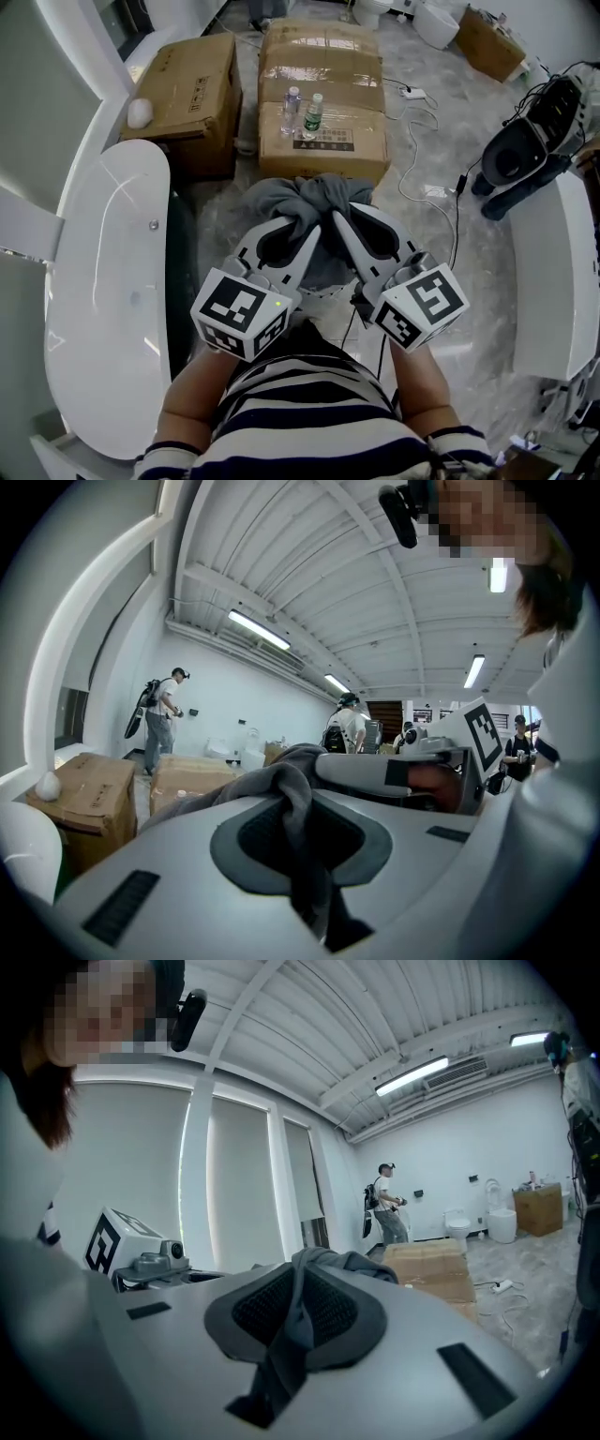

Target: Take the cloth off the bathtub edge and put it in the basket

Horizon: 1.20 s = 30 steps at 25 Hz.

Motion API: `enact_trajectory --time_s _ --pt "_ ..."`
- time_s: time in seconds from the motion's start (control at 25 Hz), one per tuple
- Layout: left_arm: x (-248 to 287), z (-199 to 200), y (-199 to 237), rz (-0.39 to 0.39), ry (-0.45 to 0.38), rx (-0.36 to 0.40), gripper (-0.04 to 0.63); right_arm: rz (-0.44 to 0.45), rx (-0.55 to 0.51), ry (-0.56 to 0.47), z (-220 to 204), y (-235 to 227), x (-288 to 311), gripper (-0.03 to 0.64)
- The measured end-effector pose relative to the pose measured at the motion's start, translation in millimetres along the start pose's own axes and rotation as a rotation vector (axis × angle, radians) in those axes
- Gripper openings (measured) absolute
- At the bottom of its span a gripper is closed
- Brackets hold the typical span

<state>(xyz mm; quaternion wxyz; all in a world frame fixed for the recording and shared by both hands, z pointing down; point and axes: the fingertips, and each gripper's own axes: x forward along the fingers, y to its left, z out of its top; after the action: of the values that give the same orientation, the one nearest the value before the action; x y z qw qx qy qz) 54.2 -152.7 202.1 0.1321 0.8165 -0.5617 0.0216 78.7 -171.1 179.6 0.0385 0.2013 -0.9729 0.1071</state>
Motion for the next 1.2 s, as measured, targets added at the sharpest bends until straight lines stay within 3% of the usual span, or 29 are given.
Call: enact_trajectory --time_s 0.36,0.8,1.2 --pt "44 -24 -7 -0.083 0.091 -0.025 0.049 -0.103 0.067 0.033 -23 -46 -9 0.055" --pt "88 -51 29 -0.218 0.217 -0.058 0.049 -0.267 0.132 0.112 -53 -87 21 0.055" --pt "112 -109 54 -0.297 0.356 -0.071 0.049 -0.354 0.221 0.216 -111 -110 38 0.055"
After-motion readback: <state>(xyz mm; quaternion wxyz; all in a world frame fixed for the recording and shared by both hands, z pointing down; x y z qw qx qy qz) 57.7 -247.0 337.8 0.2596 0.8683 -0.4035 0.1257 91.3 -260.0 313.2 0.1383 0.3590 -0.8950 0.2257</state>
